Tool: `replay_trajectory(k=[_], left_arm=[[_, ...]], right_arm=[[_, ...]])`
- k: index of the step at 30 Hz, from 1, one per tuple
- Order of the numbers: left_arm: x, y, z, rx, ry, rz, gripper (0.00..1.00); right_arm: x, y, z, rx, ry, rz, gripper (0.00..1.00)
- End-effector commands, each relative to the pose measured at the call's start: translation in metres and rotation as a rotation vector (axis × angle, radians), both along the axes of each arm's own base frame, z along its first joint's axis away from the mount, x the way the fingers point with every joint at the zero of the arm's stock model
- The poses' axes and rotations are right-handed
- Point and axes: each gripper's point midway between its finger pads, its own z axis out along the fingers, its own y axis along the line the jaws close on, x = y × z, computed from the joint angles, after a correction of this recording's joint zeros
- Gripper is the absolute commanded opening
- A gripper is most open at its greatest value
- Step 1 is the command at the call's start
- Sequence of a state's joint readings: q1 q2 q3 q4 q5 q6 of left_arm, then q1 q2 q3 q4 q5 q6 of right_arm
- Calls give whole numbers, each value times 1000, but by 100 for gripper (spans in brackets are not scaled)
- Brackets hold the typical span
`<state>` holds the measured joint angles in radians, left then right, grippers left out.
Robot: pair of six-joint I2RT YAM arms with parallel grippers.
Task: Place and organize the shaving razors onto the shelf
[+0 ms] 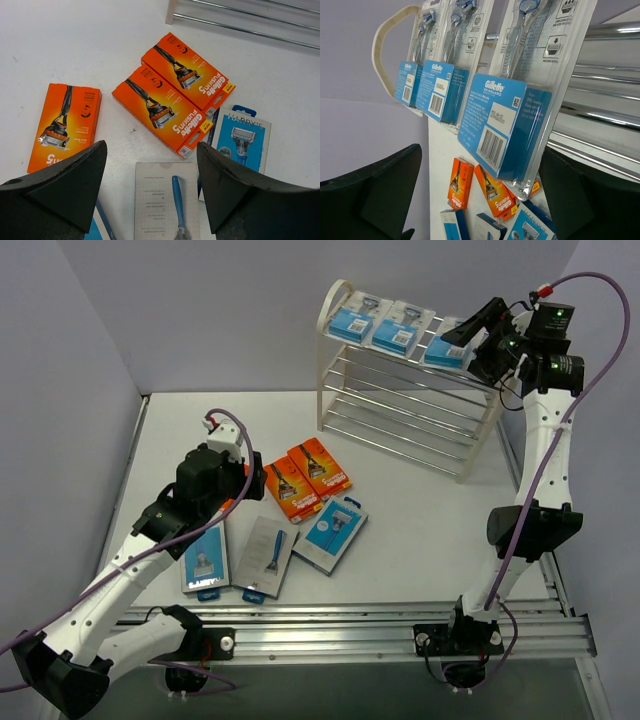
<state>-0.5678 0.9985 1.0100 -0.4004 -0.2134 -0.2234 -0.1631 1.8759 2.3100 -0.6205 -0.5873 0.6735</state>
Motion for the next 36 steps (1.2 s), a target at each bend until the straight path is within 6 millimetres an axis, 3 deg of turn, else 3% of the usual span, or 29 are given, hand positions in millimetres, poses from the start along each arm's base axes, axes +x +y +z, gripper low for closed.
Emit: replay_trajectory(k=[1,11,24,36], left_arm=[[-1,3,16,-5,-46,4,81],[-2,2,17,-2,-49,0,82],[-5,2,19,-3,-59,-2,84],[-5,2,19,0,-59,-3,85]], right_arm=[[3,3,19,17,-56,10,93],[0,0,12,-10,-16,-25,93],[-9,-4,19,-26,-8,-51,93],[0,-6,16,-25,-21,-59,92]])
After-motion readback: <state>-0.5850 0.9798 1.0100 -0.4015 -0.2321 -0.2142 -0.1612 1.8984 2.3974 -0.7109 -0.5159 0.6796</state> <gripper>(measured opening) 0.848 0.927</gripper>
